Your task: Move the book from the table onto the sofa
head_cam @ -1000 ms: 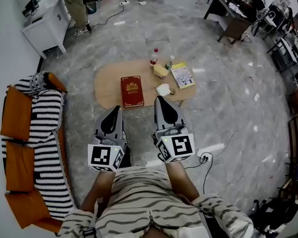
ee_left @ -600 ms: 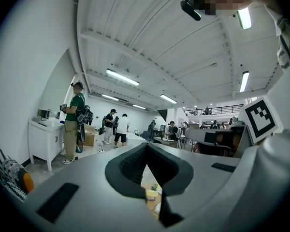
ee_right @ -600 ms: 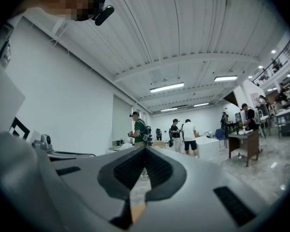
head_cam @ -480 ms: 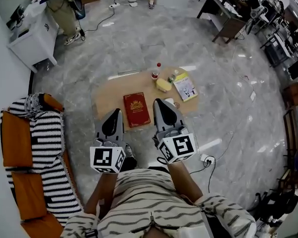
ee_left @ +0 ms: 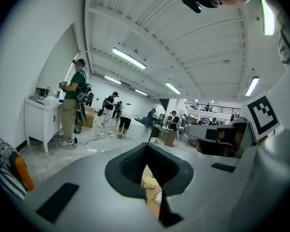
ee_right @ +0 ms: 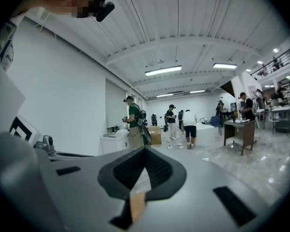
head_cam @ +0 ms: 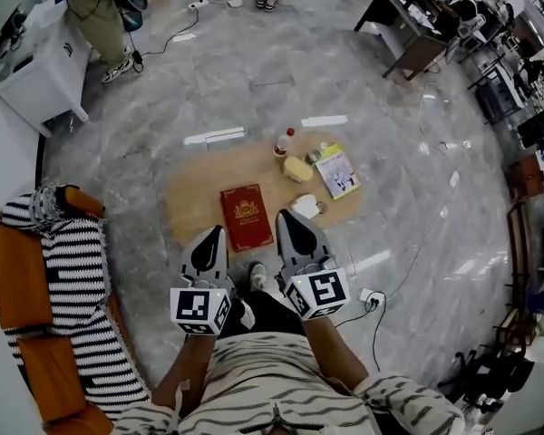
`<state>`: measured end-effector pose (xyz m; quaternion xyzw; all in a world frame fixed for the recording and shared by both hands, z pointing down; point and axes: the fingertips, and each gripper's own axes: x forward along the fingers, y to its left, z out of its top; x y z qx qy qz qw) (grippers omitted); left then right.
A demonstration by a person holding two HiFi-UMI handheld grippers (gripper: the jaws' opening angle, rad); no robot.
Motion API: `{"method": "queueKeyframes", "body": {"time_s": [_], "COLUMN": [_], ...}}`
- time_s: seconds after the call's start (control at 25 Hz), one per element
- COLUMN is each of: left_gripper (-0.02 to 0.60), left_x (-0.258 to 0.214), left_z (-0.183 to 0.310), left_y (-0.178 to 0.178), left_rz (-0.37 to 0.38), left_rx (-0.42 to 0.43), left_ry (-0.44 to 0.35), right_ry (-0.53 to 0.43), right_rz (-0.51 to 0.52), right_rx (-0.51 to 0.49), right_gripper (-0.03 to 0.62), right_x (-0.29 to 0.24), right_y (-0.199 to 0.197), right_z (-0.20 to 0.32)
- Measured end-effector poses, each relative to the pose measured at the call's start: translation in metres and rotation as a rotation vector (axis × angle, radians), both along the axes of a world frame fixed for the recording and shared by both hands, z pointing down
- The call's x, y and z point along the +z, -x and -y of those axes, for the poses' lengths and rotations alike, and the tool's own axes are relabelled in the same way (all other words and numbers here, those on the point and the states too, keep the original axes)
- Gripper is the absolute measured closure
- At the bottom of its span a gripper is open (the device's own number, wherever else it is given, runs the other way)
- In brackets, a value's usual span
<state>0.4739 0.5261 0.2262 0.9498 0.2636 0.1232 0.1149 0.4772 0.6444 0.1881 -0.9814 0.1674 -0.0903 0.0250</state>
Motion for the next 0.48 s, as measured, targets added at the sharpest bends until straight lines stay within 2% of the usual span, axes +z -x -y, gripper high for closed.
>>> {"method": "queueKeyframes", "body": {"time_s": [0.2,0.48], "left_gripper": [0.577,0.577], "left_x": [0.043,0.112], "left_z": [-0.009,-0.019], "left_y": [-0.023,-0.031], "left_rz": [0.061,0.205], "left_rx": [-0.002,-0.012], "left_ry": [-0.029,-0.065], "right_ry": [-0.011,-0.030], "right_rz": [0.090,0.194], "right_rx": [0.007,0.005], "right_gripper": [0.589,0.589], "right_x": [0.051,0.119], "right_y": [-0.023,-0.039], "right_z": [-0.014,-0.040]}}
